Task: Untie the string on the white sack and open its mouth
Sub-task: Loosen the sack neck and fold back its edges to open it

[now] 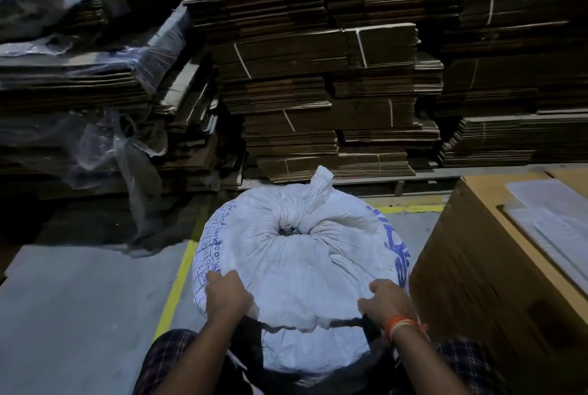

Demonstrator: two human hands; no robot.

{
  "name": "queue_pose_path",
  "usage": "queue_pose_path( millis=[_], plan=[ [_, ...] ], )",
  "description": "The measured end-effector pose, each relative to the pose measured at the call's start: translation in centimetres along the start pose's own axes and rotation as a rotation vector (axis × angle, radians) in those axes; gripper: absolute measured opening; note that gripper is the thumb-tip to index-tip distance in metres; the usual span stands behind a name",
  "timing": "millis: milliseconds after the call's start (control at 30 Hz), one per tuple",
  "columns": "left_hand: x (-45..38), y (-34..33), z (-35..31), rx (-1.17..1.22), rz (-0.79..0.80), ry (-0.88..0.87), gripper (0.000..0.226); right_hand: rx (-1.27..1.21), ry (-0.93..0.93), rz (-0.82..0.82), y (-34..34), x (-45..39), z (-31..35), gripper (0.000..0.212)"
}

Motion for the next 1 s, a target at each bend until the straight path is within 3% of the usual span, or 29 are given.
queue_pose_path(
  millis=[133, 267, 367, 467, 667, 833, 933, 1000],
  plan=[
    [0.9, 3.0, -2.1, 0.045, -0.209, -0.107, 0.046, 0.229, -0.004, -0.273, 1.1, -0.3, 0.7, 0.061],
    [-0.8, 5.0, -4.4, 0.214, -0.300, -0.298, 0.050, 0.099, 0.294, -0.574, 4.0, -1.7, 3.2, 0.029],
    [-3.1, 5.5, -6.1, 0.272, -0.211, -0.348, 0.049, -0.037, 0.591, -0.504, 5.9, -4.5, 6.1, 0.022],
    [-5.8, 5.0, -7.4, 0.223, -0.107, -0.374, 0.052, 0.022, 0.726, -0.379, 6.4, -8.3, 8.5, 0.030],
    [-10.4, 4.0, -8.2, -0.027, -0.072, -0.406, 0.055, 0.366, 0.715, -0.189, 4.4, -14.9, 12.7, 0.052],
    [-11.7, 2.9, -9.3, -0.201, 0.208, -0.538, 0.082, 0.477, 0.682, 0.137, 0.8, -18.2, 14.8, 0.071],
    [-11.2, 1.2, -9.2, -0.255, 0.135, -0.614, 0.077, 0.377, 0.712, 0.104, 0.1, -18.4, 15.1, 0.054],
    [-11.2, 0.9, -8.6, -0.143, 0.013, -0.630, 0.055, 0.345, 0.755, 0.010, 0.8, -18.9, 14.5, 0.044]
  ],
)
Point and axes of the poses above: each hand's wrist, its own x-axis away from the middle knuckle, its own y-axis out of the back of the hand, z = x × y, the point moved 1 cm from there along -x, towards the middle knuckle, and after that the axes turned 5 degrees about x, right-handed, at the moved point
